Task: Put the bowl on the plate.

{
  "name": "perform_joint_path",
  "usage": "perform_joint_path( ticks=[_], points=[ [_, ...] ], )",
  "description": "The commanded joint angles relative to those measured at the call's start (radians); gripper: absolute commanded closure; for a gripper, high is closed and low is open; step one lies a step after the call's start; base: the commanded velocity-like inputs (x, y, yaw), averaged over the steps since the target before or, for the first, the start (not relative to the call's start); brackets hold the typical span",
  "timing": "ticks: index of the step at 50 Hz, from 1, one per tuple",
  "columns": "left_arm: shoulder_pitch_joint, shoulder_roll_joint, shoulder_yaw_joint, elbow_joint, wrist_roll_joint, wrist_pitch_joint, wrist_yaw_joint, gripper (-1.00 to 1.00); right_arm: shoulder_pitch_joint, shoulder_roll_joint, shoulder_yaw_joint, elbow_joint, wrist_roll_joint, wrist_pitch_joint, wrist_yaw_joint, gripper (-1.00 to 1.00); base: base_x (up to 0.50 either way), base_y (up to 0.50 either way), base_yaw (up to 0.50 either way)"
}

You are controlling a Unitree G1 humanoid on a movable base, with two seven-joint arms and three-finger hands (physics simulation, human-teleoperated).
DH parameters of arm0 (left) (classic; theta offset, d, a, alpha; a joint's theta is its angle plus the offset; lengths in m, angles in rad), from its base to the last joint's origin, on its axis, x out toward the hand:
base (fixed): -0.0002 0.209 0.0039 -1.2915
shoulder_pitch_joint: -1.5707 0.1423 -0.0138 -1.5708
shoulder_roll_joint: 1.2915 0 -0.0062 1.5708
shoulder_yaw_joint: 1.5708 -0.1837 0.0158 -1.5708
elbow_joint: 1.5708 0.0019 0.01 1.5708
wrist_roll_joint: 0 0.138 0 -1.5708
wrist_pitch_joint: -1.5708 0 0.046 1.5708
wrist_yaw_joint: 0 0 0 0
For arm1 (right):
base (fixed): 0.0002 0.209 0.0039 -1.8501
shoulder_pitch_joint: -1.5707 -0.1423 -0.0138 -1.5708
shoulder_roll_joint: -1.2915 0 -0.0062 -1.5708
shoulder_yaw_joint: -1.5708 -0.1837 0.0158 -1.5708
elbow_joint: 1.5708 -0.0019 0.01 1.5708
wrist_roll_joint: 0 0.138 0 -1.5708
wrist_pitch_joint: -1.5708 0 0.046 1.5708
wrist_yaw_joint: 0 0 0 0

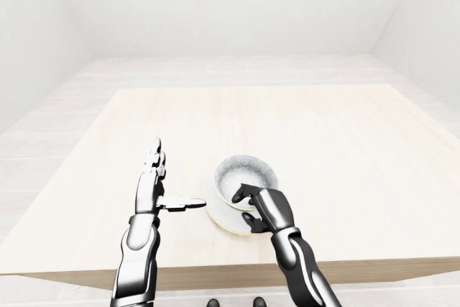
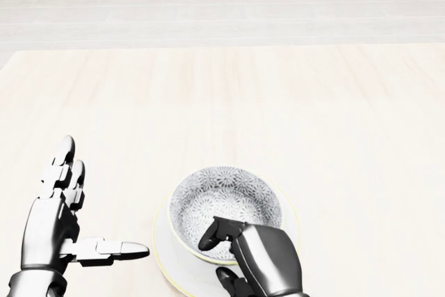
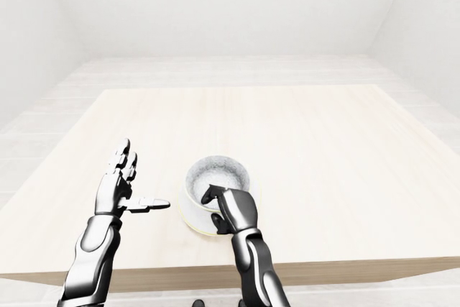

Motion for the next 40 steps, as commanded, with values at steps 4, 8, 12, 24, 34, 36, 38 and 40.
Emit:
perform_joint_path(
  ticks=[4,8,12,24,34,36,38,40],
  points=[
    [0.0,0.001,0.002,-0.001,-0.003,0.001,-0.001,-1.0,0.007,-0.004,0.006,-0.023,-0.007,0.0,0.006,0.16,0.0,0.0,0.0],
    [0.0,0.001,0.002,-0.003,-0.002,0.003,-0.002,-1.0,0.006,-0.004,0.006,-0.027,-0.008,0.0,0.009,0.14,0.0,0.0,0.0],
    [-0.001,0.001,0.003,-0.004,-0.003,0.004,-0.001,-1.0,0.008,-0.004,0.007,-0.029,-0.007,0.0,0.008,0.07,0.0,0.0,0.0],
    [-0.001,0.002,0.004,-0.004,-0.003,0.003,-0.003,-1.0,0.012,-0.005,0.015,-0.044,-0.015,0.0,0.016,-0.05,0.0,0.0,0.0],
    [0.002,0.002,0.007,-0.004,-0.005,0.002,-0.003,-1.0,0.032,-0.012,0.026,-0.077,-0.027,0.0,0.026,-0.12,0.0,0.0,0.0],
    [0.001,0.001,0.005,-0.003,-0.002,0.001,-0.002,-1.0,0.036,-0.015,0.027,-0.092,-0.033,0.0,0.033,-0.12,0.0,0.0,0.0],
    [-0.001,0.0,0.004,-0.003,-0.003,0.004,-0.002,-1.0,0.045,-0.019,0.028,-0.115,-0.039,0.0,0.041,-0.12,0.0,0.0,0.0],
    [-0.005,0.0,0.002,0.001,-0.001,0.003,0.001,-1.0,0.053,-0.024,0.029,-0.134,-0.045,0.0,0.049,-0.11,0.0,0.0,0.0]
  ],
)
